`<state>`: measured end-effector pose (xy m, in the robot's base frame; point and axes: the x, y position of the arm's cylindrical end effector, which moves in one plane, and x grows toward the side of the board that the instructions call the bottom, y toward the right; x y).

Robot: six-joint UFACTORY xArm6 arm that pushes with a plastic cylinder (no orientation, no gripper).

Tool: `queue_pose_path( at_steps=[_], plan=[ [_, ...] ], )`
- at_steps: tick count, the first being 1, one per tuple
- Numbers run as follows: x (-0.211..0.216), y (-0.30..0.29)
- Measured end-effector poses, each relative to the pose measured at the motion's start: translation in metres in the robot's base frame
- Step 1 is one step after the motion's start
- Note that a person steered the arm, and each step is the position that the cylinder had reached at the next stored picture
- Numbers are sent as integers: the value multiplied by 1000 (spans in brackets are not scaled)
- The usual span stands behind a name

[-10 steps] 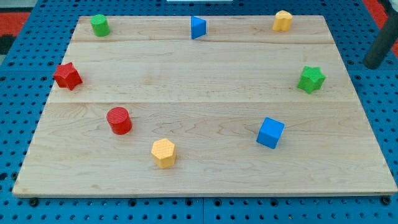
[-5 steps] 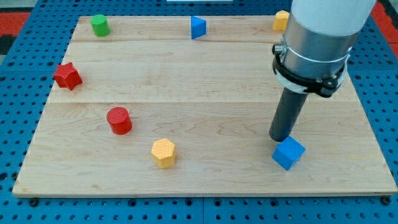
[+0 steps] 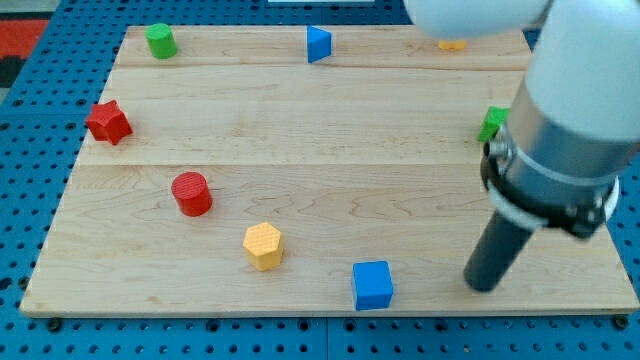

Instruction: Place the cube diagonal top left to the hexagon

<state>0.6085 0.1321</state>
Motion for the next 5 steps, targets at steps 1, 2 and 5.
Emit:
queue_pose_path(
  at_steps=[1,2,5],
  plan=[
    [9,-60],
    [-12,-150],
    [-89,-147]
  ],
)
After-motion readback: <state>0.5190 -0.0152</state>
